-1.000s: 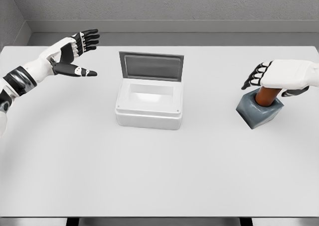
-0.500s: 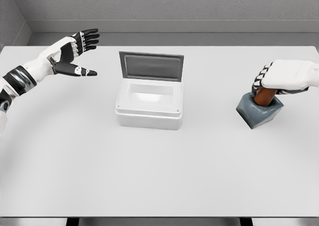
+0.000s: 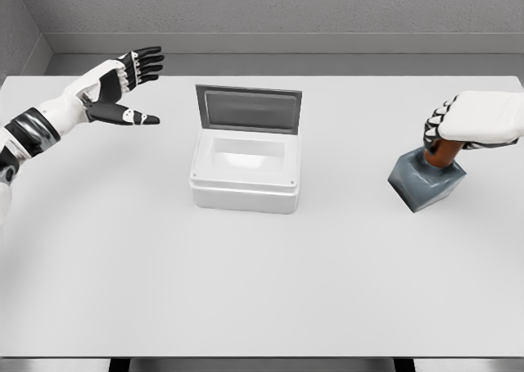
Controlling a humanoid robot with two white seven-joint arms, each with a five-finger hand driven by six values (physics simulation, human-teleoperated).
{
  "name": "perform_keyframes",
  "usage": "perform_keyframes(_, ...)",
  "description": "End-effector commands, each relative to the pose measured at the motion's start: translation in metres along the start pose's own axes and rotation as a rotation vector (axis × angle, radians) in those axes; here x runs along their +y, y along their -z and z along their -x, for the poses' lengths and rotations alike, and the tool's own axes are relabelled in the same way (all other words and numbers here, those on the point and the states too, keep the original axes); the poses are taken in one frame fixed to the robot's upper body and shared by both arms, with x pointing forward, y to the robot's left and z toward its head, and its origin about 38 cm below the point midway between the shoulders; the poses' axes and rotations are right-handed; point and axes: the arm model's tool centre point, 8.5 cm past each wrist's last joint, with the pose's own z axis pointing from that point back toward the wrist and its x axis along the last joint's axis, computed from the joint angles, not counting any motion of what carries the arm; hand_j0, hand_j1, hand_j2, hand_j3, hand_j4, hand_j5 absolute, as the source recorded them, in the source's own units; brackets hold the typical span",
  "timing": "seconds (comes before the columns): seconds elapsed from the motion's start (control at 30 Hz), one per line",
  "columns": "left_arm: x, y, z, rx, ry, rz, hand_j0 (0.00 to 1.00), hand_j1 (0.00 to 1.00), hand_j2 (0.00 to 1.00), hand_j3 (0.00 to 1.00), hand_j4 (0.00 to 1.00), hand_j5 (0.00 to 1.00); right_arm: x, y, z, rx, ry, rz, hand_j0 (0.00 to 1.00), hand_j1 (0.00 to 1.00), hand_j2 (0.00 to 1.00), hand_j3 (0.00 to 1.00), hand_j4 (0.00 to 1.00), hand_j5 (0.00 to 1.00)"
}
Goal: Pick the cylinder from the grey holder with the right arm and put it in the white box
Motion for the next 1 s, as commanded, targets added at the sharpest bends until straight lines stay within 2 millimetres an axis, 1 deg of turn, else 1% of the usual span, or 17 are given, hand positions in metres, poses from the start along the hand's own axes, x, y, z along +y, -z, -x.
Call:
perform_keyframes(0.0,0.0,0.0,-0.001,-0.004,-0.004,0.0,1.0,1.0,1.0,1.0,1.0,1.0,-0.003,-0.002,-0.003,-0.005,-0.007,0.006,0.5,0.5,0.5,0.5,0.5,0.5)
perform_keyframes(0.1,0.0,0.0,0.0,-0.002,-0.002,0.0,1.0,1.0,1.0,1.0,1.0,1.0,-0.012,-0.004,-0.001,0.001,-0.021,0.022,0.5,0.5,0.5,0.5,0.5,0.5)
perform_keyframes(0.17,0.0,0.0,0.0,-0.001,0.0,0.0,1.0,1.0,1.0,1.0,1.0,1.0,-0.017,-0.002,-0.006,-0.011,-0.039,0.032,0.5,0.5,0.5,0.5,0.5,0.5)
perform_keyframes(0.27,0.001,0.0,-0.001,-0.002,0.001,-0.001,1.0,1.0,1.0,1.0,1.0,1.0,-0.019,-0.001,-0.008,-0.017,-0.044,0.036,0.5,0.5,0.5,0.5,0.5,0.5)
perform_keyframes(0.33,0.001,-0.001,-0.001,-0.001,0.001,-0.002,1.0,1.0,1.0,1.0,1.0,1.0,-0.026,-0.002,-0.01,-0.02,-0.061,0.049,0.5,0.5,0.5,0.5,0.5,0.5)
perform_keyframes(0.43,0.002,-0.002,-0.001,0.001,0.003,-0.004,1.0,1.0,1.0,1.0,1.0,1.0,-0.029,-0.001,-0.011,-0.025,-0.064,0.058,0.5,0.5,0.5,0.5,0.5,0.5)
perform_keyframes(0.63,0.004,-0.004,-0.002,0.002,0.007,-0.007,1.0,1.0,1.0,1.0,1.0,1.0,-0.036,0.013,-0.018,-0.054,-0.068,0.085,0.5,0.5,0.5,0.5,0.5,0.5)
perform_keyframes(0.73,0.004,-0.005,-0.001,0.003,0.006,-0.008,1.0,1.0,1.0,1.0,1.0,1.0,-0.039,0.015,-0.02,-0.06,-0.074,0.094,0.5,0.5,0.5,0.5,0.5,0.5)
perform_keyframes(0.77,0.004,-0.005,-0.001,0.003,0.006,-0.008,1.0,1.0,1.0,1.0,1.0,1.0,-0.045,0.018,-0.021,-0.067,-0.082,0.109,0.5,0.5,0.5,0.5,0.5,0.5)
perform_keyframes(0.97,0.005,-0.005,-0.002,0.001,0.007,-0.009,1.0,1.0,1.0,1.0,1.0,1.0,-0.052,0.024,-0.025,-0.081,-0.088,0.128,0.5,0.5,0.5,0.5,0.5,0.5)
